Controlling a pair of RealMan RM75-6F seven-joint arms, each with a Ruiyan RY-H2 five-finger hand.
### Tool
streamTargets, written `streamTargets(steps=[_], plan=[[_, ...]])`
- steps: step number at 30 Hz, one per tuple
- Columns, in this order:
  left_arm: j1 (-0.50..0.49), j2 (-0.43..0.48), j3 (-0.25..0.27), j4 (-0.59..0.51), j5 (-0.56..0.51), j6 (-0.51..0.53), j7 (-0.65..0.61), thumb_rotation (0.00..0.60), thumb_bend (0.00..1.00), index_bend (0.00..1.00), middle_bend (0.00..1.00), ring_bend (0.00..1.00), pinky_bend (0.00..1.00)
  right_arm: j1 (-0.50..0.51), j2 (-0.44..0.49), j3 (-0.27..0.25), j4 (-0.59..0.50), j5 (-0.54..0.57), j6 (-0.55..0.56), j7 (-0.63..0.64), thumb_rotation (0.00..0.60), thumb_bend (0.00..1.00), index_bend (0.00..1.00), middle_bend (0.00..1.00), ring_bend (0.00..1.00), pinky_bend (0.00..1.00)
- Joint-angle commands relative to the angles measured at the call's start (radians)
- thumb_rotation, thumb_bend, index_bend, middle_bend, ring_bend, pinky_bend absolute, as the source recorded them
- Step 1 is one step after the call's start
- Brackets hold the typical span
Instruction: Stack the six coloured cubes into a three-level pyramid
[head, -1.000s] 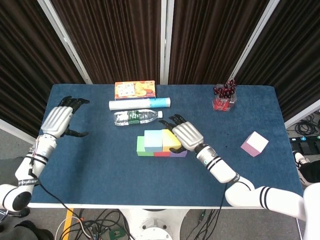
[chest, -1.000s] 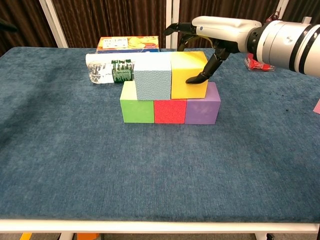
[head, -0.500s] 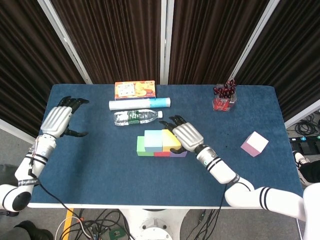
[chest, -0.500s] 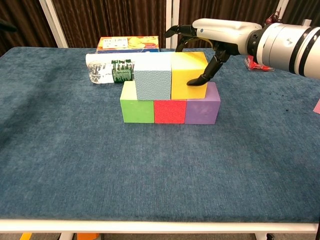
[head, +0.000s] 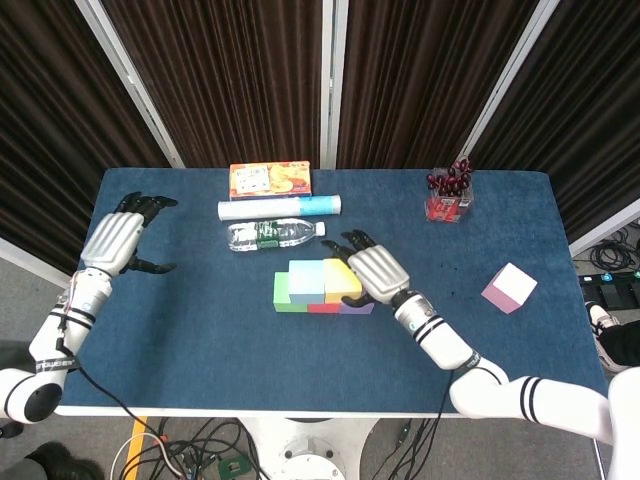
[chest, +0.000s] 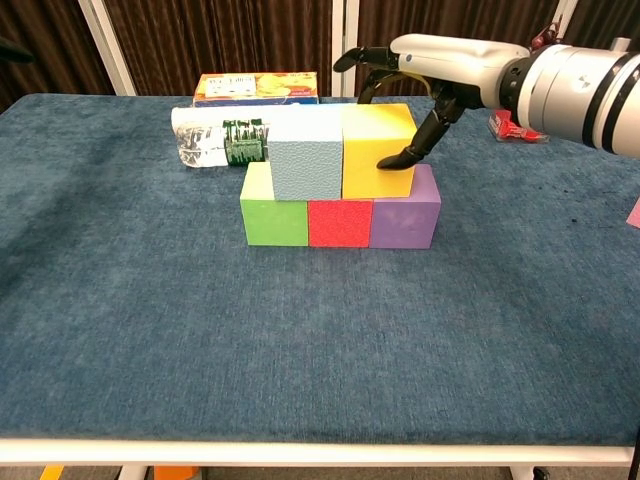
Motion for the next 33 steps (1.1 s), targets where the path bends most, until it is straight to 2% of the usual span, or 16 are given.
streamTargets(steps=[1,15,33], plan=[[0.001,0.0,0.0,0.0,0.001,0.001,-0.001,0.6,0.09,0.17,0.14,0.1,0.04,-0.004,0.007,0.001,-0.006,0.007,0.004,-0.003,0.6,0.1,0.0,0.24,0.02,0.0],[0.0,-0.003,-0.002,0.003,0.0,0.001,0.001,0.6,0.09,0.17,0.14,0.1,0.04,-0.007,-0.002,0.006,-0.009,0.025,0.015,-0.01,0.6,0.1,0.0,0.32,0.02,0.0],[-0.002,-0.005,-0.001,0.008,0.01,-0.005,-0.009,0.6,0.09,0.17,0.13,0.08,0.04,-0.02,-0.002,0.001,-0.048,0.059,0.047,-0.058,0.6,0.1,0.0,0.32,0.02,0.0]])
